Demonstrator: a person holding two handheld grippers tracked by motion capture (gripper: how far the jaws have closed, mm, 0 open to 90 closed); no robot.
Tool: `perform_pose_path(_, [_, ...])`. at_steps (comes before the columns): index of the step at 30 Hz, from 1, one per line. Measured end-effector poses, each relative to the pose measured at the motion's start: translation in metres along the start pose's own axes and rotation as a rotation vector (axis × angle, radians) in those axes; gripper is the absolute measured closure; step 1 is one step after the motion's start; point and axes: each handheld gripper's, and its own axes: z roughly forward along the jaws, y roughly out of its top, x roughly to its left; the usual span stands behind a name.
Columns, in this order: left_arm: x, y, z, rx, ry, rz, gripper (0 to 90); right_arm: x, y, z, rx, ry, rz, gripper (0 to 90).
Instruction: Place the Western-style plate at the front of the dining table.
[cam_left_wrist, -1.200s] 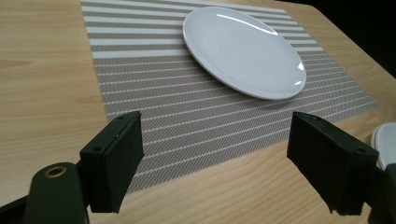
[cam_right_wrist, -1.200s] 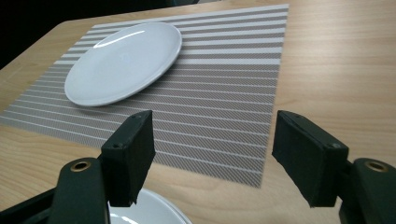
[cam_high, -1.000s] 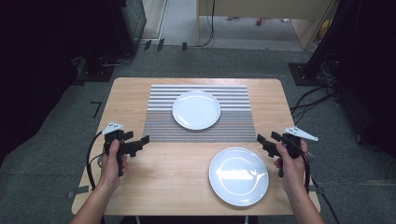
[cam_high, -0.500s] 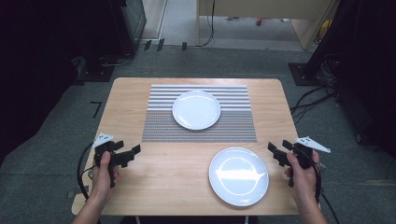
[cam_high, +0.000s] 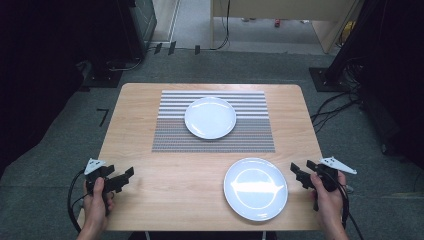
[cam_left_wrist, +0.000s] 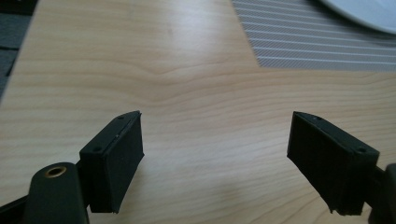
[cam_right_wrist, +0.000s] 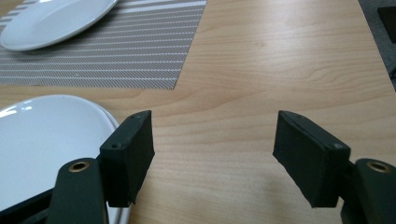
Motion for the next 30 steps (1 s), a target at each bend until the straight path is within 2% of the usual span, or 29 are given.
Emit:
perform_pose_path(10, [0.02, -0.015, -0.015, 0.007, 0.094, -0.024, 18.2, -0.004, -0.011, -0.001, 0.03, -0.054, -0.041, 27.1])
perform_pose_path(12, [0.02, -0.017, -0.017, 0.017, 0.111, -0.011, 18.3, -0.004, -0.014, 0.0, 0.05, -0.07, -0.045, 26.5])
perform_pose_path(17, [0.017, -0.021, -0.015, 0.04, 0.121, 0.019, 18.1, -0.003, -0.023, 0.004, 0.107, -0.113, -0.067, 25.6])
perform_pose_path(21, [0.011, -0.022, -0.012, 0.047, 0.145, 0.069, 17.2, 0.001, -0.025, 0.004, 0.112, -0.144, -0.102, 25.3])
perform_pose_path(23, [0.007, -0.024, -0.011, 0.053, 0.17, 0.106, 17.1, 0.003, -0.028, 0.006, 0.103, -0.165, -0.139, 24.2])
perform_pose_path(24, [0.005, -0.025, -0.009, 0.056, 0.185, 0.127, 17.1, 0.003, -0.029, 0.006, 0.098, -0.167, -0.139, 24.2])
perform_pose_path(30, [0.004, -0.026, -0.008, 0.051, 0.174, 0.137, 14.9, 0.003, -0.029, 0.006, 0.101, -0.163, -0.141, 22.4])
